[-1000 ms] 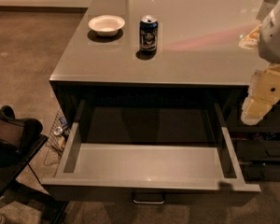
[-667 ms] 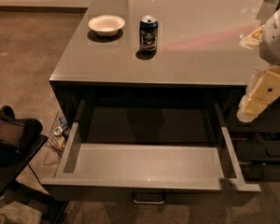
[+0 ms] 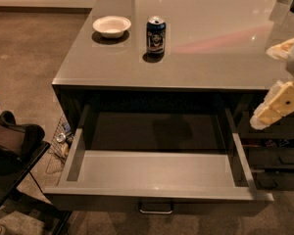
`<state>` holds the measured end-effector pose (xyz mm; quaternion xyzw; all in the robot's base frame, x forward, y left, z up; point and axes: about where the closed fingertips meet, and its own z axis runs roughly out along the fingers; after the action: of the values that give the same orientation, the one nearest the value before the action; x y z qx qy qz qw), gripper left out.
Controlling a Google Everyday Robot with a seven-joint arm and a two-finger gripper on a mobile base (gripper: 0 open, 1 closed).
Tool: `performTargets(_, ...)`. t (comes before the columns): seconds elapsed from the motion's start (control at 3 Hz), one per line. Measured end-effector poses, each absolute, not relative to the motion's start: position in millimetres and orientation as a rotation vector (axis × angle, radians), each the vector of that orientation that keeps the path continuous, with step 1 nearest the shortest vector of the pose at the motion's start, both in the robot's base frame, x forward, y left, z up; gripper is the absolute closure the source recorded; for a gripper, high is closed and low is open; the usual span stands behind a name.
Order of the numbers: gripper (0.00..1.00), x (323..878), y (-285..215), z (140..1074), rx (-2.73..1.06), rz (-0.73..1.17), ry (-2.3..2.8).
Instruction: Place pepsi can into top drawer
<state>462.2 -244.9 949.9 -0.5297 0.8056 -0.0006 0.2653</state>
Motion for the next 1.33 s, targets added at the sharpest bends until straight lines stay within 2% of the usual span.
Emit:
performTargets(0.33, 0.0, 474.9, -254.2, 940.1, -1.238, 0.083, 2.097)
performTargets(1.0, 0.0, 550.9, -233.7, 913.2, -1.028, 0.253, 1.944)
performTargets(1.33, 0.0, 551.6, -233.0, 913.1, -1.022, 0.254, 1.941)
